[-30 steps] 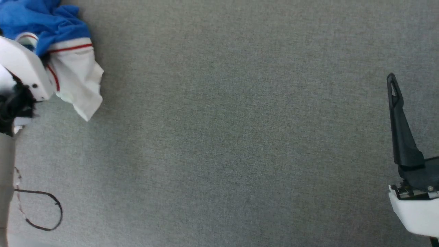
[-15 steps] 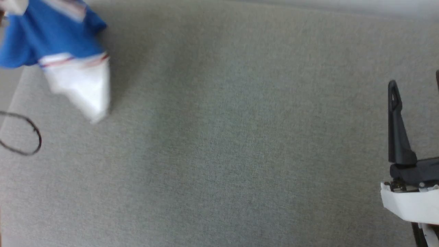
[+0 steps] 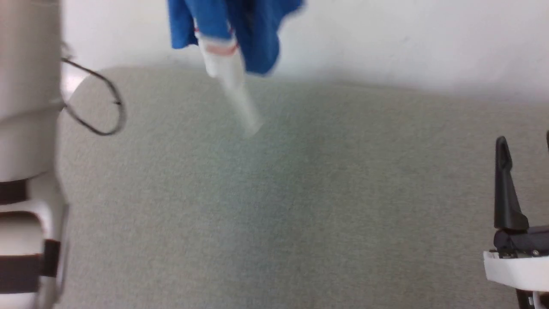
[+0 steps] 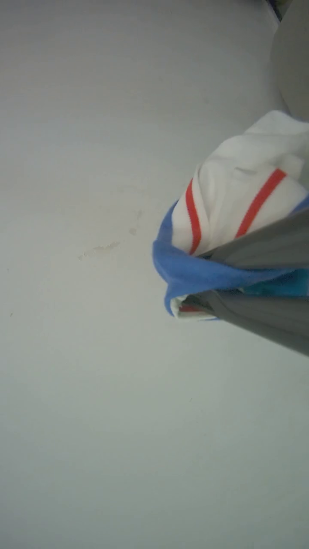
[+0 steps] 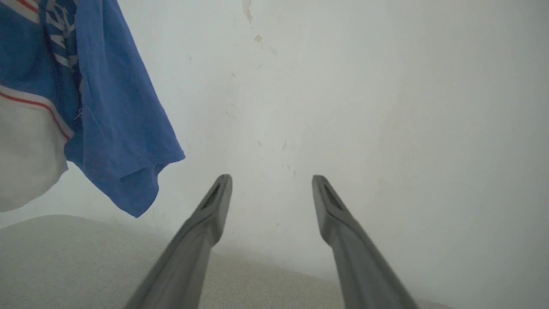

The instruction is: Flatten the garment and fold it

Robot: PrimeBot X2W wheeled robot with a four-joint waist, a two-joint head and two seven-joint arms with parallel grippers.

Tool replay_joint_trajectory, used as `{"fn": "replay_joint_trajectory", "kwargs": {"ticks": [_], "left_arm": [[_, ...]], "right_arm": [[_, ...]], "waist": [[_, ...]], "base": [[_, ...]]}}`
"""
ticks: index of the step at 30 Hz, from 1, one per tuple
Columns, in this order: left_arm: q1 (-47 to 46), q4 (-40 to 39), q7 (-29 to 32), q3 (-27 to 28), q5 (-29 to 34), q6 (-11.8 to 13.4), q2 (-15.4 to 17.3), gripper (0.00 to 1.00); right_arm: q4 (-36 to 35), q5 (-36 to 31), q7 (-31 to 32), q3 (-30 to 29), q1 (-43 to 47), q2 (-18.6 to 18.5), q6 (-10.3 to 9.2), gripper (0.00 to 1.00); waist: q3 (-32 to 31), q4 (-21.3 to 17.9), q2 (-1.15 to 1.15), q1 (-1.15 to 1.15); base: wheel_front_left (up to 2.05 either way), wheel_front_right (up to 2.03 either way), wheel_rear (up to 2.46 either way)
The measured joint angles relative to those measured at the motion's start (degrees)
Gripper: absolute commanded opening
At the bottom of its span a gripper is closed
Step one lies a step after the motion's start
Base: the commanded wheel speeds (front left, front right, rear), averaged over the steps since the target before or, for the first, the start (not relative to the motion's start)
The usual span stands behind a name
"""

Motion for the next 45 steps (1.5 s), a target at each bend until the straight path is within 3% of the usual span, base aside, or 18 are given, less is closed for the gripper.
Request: {"fn": "replay_joint_trajectory", "kwargs": {"ticks": [6,13,22,26,33,35,36,37,41,45], "left_arm": [[1.57,-1.68,1.51,-3.81,-2.18,0.00,-6.14,0.00],[14.18,-7.03,1.93,-8.78,-4.85,2.09,-11.67,0.00],[38.84,-13.90,-1.72,-21.81,0.14,4.54,-10.79,0.00],[48.78,-11.13,-2.79,-27.91,3.48,5.69,-8.24,0.00],[59.45,-3.79,-7.06,-30.47,2.50,8.31,-8.94,0.00],[59.57,-2.83,-9.09,-29.97,2.32,8.62,-9.53,0.34],[59.57,-2.67,-10.01,-29.53,2.11,8.68,-9.88,0.84],[59.57,-2.64,-10.96,-28.91,1.72,9.09,-10.22,1.00],[59.63,-4.74,-13.65,-26.07,0.05,9.82,-10.35,1.00],[60.71,-12.20,-16.50,-21.14,-2.11,11.73,-9.26,1.00]], "right_arm": [[0.12,1.13,-0.36,-2.09,1.65,-0.01,0.00,1.00],[0.00,1.98,-0.26,-3.46,2.47,-0.01,0.00,1.00],[-0.16,2.56,0.21,-3.70,4.45,-0.01,0.00,1.00],[-0.26,2.63,0.24,-3.42,4.50,-0.01,0.00,1.00],[-0.05,2.61,0.74,-2.33,4.50,-0.01,0.00,1.00],[0.00,2.58,0.80,-2.05,4.50,-0.01,0.00,1.00],[0.04,2.58,0.82,-2.04,4.51,0.00,0.00,1.00],[0.07,2.59,0.93,-2.09,4.54,-0.01,0.00,1.00],[0.01,2.59,1.34,-1.93,5.31,-0.01,0.00,1.00],[-0.33,2.59,1.80,-1.75,5.67,-0.01,0.00,1.00]], "waist": [[-3.26,-3.96,0.00,0.01],[-5.31,-8.82,0.00,0.02],[-6.15,-13.09,0.00,0.02],[-5.15,-13.49,0.00,0.03],[-3.70,-13.19,0.00,0.03],[-3.70,-12.77,0.00,0.03],[-3.78,-12.53,0.00,0.03],[-3.93,-12.26,0.00,0.03],[-4.91,-11.30,0.00,0.03],[-5.84,-10.44,0.00,0.02]], "base": [[0.00,0.00,0.00],[0.00,0.00,0.00],[0.00,0.00,0.00],[0.00,0.00,0.00],[0.00,0.00,0.00],[0.00,0.00,0.00],[0.00,0.00,0.00],[0.00,0.00,0.00],[0.00,0.00,0.00],[0.00,0.00,0.00]]}}
